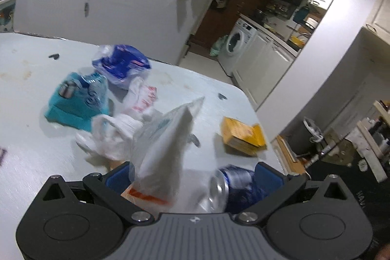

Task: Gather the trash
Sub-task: 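Grasp the clear plastic bag with the left tool while the right tool grasps the blue can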

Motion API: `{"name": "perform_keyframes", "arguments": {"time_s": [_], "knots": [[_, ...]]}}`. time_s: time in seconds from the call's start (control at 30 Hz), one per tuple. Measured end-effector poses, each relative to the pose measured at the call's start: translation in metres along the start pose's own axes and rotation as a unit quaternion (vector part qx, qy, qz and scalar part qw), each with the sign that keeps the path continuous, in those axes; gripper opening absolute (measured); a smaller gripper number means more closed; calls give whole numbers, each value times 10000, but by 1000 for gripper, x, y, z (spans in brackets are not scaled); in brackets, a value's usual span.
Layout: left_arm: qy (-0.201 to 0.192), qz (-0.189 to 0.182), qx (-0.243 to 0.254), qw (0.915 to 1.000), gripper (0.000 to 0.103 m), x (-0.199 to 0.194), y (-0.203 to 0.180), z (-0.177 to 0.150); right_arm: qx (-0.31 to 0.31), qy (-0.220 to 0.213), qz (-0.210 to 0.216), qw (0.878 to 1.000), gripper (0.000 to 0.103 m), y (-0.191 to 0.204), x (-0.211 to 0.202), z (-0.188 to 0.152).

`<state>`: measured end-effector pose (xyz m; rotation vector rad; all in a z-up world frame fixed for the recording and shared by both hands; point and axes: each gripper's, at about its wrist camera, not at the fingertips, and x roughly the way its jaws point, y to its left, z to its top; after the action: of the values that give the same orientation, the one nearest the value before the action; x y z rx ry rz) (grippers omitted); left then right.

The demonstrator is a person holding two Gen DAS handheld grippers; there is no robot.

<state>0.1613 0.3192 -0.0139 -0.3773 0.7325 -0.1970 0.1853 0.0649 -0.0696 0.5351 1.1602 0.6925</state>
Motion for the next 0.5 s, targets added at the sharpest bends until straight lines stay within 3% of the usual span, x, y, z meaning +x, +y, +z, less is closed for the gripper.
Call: {"name": "perform_keyframes", "arguments": {"time_s": [0.17, 0.3, 0.43, 0.5], "knots": [[-44, 3, -136, 9999, 103, -7, -4, -8, 672, -467, 84, 9966, 67, -15, 5, 7], [-118, 117, -215, 9996, 103, -12, -2, -11, 970, -960, 61, 9906, 66, -20, -3, 21], [-106, 249, -140, 9995, 103, -14, -2, -14, 284, -928, -262, 9949, 66, -7, -5, 35], [-114, 301, -143, 9994, 103, -14, 0, -15, -377, -847, -552, 9942, 66, 6, -8, 37]]}}
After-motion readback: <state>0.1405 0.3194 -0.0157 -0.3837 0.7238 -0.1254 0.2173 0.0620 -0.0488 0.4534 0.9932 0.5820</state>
